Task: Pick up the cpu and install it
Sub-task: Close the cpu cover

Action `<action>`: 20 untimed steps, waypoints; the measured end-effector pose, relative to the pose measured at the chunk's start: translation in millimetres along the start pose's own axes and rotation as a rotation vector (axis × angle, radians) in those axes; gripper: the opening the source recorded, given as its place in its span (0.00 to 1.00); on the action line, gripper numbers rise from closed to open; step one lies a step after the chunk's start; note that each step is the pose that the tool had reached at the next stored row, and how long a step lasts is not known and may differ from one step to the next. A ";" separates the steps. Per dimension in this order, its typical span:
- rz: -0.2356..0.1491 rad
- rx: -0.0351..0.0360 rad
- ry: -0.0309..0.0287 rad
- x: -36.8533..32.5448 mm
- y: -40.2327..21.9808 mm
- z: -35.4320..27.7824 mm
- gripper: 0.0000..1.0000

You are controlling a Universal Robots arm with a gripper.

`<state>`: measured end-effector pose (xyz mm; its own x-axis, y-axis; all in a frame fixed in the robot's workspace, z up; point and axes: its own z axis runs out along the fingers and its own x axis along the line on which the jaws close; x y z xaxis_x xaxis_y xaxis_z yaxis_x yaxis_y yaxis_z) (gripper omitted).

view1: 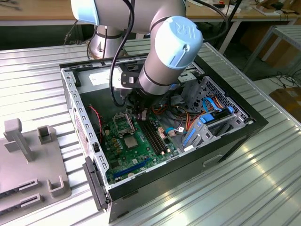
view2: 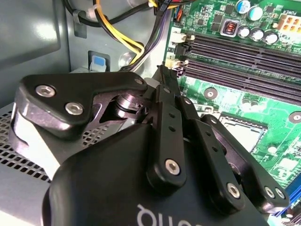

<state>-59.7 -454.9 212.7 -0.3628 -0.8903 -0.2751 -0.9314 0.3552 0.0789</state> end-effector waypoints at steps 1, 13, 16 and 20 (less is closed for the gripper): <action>0.000 0.0000 0.0002 -0.1 0.6 0.6 0.11; 0.000 -0.0012 -0.0030 -1.0 4.6 6.5 0.11; 0.000 -0.0013 -0.0031 -0.3 4.8 9.2 0.11; 0.000 -0.0010 -0.0032 0.2 5.8 9.7 0.11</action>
<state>-64.9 -450.2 203.8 -0.3628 -0.8894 -0.2782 -0.9315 0.3549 0.0799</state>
